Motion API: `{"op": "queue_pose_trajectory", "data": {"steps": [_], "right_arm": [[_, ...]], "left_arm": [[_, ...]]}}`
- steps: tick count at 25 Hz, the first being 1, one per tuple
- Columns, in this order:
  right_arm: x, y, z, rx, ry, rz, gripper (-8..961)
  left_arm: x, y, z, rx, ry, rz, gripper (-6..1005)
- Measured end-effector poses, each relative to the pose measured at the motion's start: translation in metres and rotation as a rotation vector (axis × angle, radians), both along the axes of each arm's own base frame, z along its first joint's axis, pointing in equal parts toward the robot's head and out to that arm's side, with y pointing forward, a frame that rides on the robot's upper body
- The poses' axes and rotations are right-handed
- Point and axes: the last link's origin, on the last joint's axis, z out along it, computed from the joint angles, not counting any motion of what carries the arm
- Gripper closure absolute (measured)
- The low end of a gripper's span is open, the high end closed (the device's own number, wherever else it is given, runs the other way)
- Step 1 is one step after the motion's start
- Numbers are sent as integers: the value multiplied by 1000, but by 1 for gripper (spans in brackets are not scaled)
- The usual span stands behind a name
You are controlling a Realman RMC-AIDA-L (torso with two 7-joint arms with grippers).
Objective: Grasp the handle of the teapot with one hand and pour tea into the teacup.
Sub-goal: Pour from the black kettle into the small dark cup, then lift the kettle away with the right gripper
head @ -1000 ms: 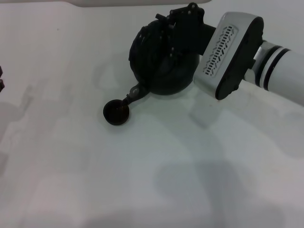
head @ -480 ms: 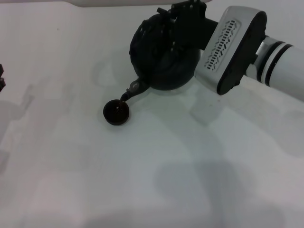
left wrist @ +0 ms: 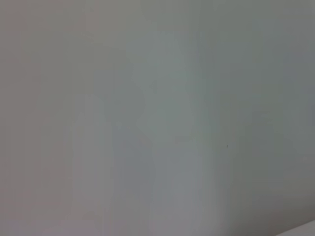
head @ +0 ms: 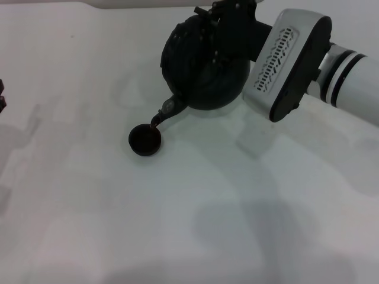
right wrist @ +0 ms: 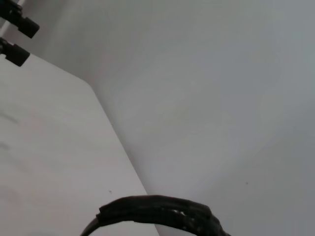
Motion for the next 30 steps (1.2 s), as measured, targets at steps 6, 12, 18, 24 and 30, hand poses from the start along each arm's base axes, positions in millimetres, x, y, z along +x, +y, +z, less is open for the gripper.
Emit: {"op": "queue_pose_trajectory", "data": {"steps": [6,12,18,24,30], "right_arm": [[0,-1,-1,2,-15,14,843],[-1,-2,-1,4,-21,23,844],[-1,-2,-1,6,-26,27,845],[-1,-1,-1,9,-32,31,845],[0,0,0,15,-30,27,846]], "left_arm": [[0,3,0,3,-2,4,201],[1,5,0,3,-1,2,201],[1,5,0,2,-1,4,203],[1,6,0,1,-1,5,203],[2,8,-1,0,5,4,202]]}}
